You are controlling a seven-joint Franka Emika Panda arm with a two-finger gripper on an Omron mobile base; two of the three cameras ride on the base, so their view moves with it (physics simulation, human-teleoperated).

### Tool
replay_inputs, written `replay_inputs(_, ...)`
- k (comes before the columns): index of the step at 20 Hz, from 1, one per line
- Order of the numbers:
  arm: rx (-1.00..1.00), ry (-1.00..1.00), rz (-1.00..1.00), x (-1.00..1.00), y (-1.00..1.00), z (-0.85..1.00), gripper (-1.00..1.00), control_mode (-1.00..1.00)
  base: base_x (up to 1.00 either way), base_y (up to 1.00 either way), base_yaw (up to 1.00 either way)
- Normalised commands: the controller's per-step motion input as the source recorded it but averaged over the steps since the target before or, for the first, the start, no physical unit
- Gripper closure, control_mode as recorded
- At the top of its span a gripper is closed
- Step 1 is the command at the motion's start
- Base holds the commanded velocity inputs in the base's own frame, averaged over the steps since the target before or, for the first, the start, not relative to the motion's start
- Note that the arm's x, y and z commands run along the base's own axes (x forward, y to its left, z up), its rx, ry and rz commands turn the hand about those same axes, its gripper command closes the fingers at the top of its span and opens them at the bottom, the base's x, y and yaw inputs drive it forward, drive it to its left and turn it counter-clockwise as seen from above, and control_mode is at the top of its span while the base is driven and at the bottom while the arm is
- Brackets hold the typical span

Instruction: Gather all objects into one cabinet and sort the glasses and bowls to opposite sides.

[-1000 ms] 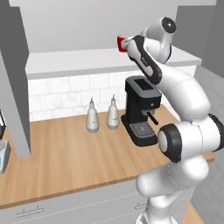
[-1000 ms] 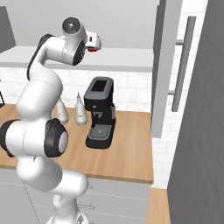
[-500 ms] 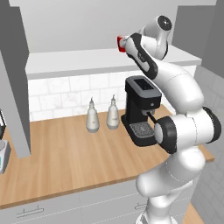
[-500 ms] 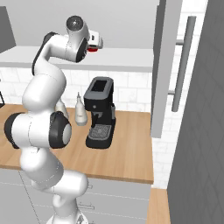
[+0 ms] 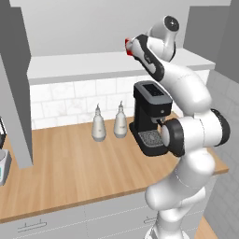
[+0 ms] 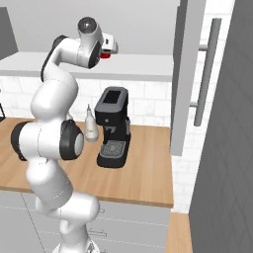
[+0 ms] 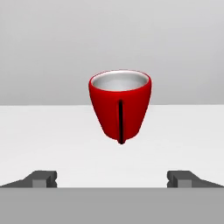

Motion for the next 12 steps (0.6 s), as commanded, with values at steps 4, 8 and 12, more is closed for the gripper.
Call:
replay_inputs(4, -0.04, 0.00, 0.00, 0.27, 0.00, -0.11, -1.00, -1.00, 0.00, 0.00, 0.00)
replay_inputs(8, -0.01, 0.00, 0.00, 0.38, 0.00, -0.04, -1.00, -1.00, 0.00, 0.00, 0.00)
replay_inputs(12, 0.00, 0.00, 0.00, 0.26, 0.00, 0.00, -1.00, -1.00, 0.00, 0.00, 0.00)
